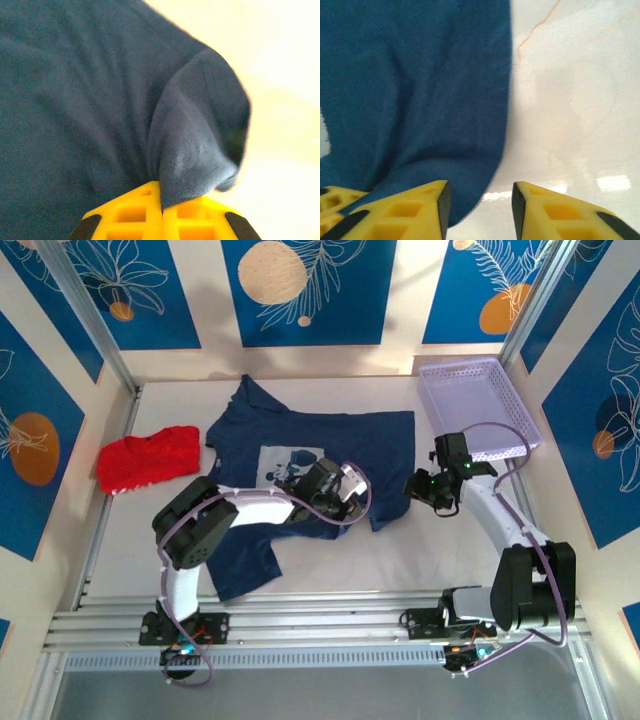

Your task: Fold the inside-out t-shirt

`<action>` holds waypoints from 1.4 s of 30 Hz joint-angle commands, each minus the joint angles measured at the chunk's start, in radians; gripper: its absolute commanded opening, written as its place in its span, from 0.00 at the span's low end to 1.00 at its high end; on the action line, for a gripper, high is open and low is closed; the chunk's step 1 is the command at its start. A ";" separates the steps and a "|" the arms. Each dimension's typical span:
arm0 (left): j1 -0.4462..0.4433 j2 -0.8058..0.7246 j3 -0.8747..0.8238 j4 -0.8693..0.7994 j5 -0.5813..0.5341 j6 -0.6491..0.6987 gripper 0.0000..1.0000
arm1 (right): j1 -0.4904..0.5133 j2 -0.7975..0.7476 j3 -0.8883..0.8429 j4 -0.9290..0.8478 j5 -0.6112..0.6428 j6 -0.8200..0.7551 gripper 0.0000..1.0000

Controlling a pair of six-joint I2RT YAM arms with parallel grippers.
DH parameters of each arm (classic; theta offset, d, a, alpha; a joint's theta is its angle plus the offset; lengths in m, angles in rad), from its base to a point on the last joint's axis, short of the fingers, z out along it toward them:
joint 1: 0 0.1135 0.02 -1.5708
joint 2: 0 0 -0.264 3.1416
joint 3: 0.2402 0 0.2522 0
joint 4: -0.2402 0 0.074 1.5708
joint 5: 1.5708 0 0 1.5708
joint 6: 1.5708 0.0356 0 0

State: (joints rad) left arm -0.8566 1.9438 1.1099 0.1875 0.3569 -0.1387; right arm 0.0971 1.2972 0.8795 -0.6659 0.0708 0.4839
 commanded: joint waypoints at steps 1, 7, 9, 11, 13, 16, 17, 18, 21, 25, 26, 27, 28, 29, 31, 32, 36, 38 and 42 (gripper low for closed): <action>0.006 0.018 0.034 -0.008 0.056 -0.032 0.00 | 0.066 -0.069 -0.073 0.010 -0.054 0.040 0.46; 0.004 0.019 0.034 -0.013 0.065 -0.032 0.00 | 0.176 -0.108 -0.200 0.106 -0.096 0.151 0.53; 0.004 0.019 0.034 -0.014 0.064 -0.032 0.00 | 0.196 -0.097 -0.238 0.151 -0.124 0.194 0.54; 0.004 0.019 0.034 -0.015 0.064 -0.031 0.00 | 0.213 -0.084 -0.274 0.219 -0.163 0.238 0.55; 0.005 0.020 0.036 -0.015 0.063 -0.032 0.00 | 0.222 -0.065 -0.297 0.279 -0.186 0.281 0.57; 0.005 0.015 0.034 -0.019 0.063 -0.031 0.00 | 0.230 -0.028 -0.313 0.350 -0.203 0.318 0.59; 0.004 0.014 0.034 -0.020 0.062 -0.029 0.00 | 0.230 -0.018 -0.311 0.361 -0.203 0.322 0.59; 0.004 0.014 0.033 -0.023 0.061 -0.026 0.00 | 0.231 -0.008 -0.310 0.371 -0.202 0.325 0.59; 0.005 0.009 0.031 -0.031 0.055 -0.019 0.00 | 0.233 0.004 -0.307 0.380 -0.179 0.330 0.59; 0.004 0.009 0.031 -0.031 0.054 -0.018 0.00 | 0.232 0.008 -0.313 0.388 -0.151 0.339 0.58; 0.004 0.008 0.031 -0.031 0.054 -0.016 0.00 | 0.231 0.015 -0.314 0.390 -0.148 0.339 0.58; 0.005 0.009 0.031 -0.030 0.054 -0.016 0.00 | 0.231 0.024 -0.312 0.392 -0.145 0.341 0.56; 0.004 0.008 0.031 -0.031 0.054 -0.015 0.00 | 0.232 0.031 -0.312 0.395 -0.145 0.342 0.54; 0.004 0.008 0.033 -0.032 0.054 -0.015 0.00 | 0.232 0.041 -0.310 0.399 -0.146 0.343 0.50; 0.005 0.007 0.032 -0.033 0.052 -0.014 0.00 | 0.231 0.051 -0.311 0.399 -0.144 0.344 0.42; 0.004 0.006 0.031 -0.034 0.050 -0.016 0.00 | 0.228 0.051 -0.309 0.393 -0.143 0.344 0.36; 0.005 -0.013 0.024 -0.036 0.022 -0.024 0.00 | 0.182 0.007 -0.293 0.334 -0.140 0.296 0.18; 0.007 -0.028 0.021 -0.039 0.014 -0.036 0.00 | 0.139 -0.031 -0.268 0.284 -0.141 0.253 0.11; 0.030 -0.065 0.007 -0.029 0.034 -0.096 0.00 | 0.042 -0.098 -0.183 0.164 -0.102 0.148 0.03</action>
State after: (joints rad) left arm -0.8516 1.9434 1.1210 0.1600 0.3813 -0.1864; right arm 0.1856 1.2518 0.6201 -0.3950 -0.0608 0.7300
